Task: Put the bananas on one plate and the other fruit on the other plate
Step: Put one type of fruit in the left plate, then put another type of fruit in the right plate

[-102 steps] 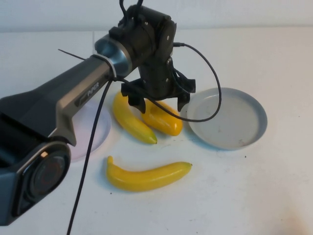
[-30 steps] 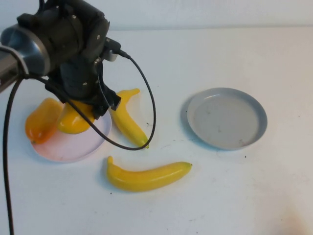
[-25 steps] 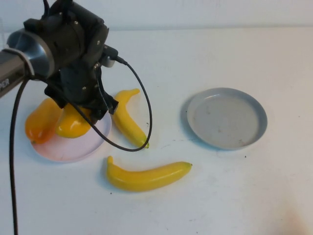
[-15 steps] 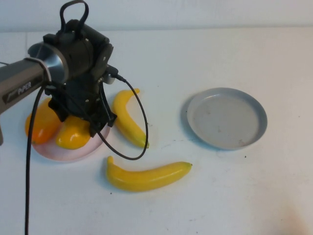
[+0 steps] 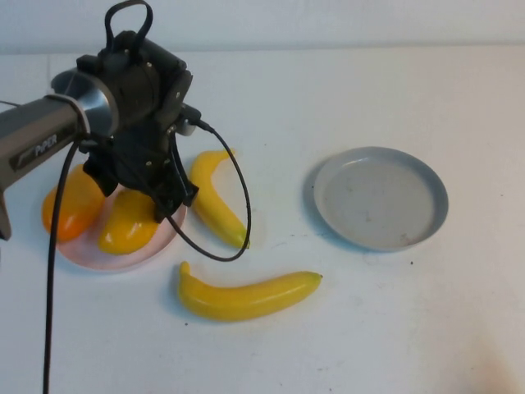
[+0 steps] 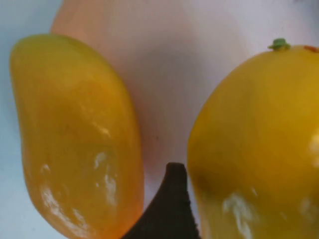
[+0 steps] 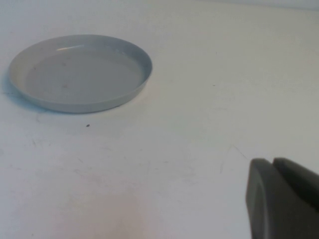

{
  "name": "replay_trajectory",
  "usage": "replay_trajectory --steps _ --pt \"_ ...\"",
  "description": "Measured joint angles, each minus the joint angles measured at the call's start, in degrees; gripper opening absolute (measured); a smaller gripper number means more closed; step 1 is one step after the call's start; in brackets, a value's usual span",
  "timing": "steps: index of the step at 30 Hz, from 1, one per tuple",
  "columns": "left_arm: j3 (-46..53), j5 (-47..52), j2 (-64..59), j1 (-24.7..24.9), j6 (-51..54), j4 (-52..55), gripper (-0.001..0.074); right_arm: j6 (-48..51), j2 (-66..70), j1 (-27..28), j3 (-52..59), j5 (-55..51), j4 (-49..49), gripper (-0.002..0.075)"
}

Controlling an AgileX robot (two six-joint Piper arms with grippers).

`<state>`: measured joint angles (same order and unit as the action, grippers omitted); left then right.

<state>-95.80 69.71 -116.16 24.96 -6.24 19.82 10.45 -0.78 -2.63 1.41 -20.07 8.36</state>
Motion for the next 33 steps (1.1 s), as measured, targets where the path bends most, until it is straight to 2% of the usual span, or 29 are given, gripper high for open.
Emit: replay_trajectory --steps 9,11,13,16,18,20,23,26,33 --pt "-5.61 0.11 0.36 0.0 0.0 -2.09 0.062 0.0 0.0 0.0 0.0 0.0 0.0 -0.0016" --pt "-5.61 0.24 0.84 0.0 0.0 -2.56 0.0595 0.0 0.0 0.0 0.0 0.0 0.0 -0.0016" --pt "-5.61 0.34 2.01 0.0 0.0 -3.18 0.0524 0.0 0.0 0.0 0.0 0.0 0.0 -0.0016" --pt "-5.11 0.34 5.47 0.0 0.27 -3.7 0.0316 0.0 0.0 0.0 0.0 0.0 0.0 -0.0016" --pt "-3.25 0.34 9.48 0.0 0.77 -3.7 0.0149 0.0 0.0 0.0 0.0 0.0 0.0 -0.0016" --pt "-0.64 0.34 13.71 0.0 1.57 -3.7 0.0063 0.0 0.0 0.0 0.0 0.0 0.0 -0.0016" --pt "5.07 0.34 21.31 0.0 1.45 -3.98 0.002 0.0 0.0 0.0 0.0 0.0 0.0 -0.0016" --pt "12.52 -0.9 29.32 0.0 0.04 -4.98 0.0007 0.0 0.0 0.0 0.0 0.0 0.0 -0.0016" --pt "30.96 -14.89 51.08 0.0 -4.98 -7.95 -0.0001 0.0 0.0 0.0 0.0 0.0 0.0 -0.0016"
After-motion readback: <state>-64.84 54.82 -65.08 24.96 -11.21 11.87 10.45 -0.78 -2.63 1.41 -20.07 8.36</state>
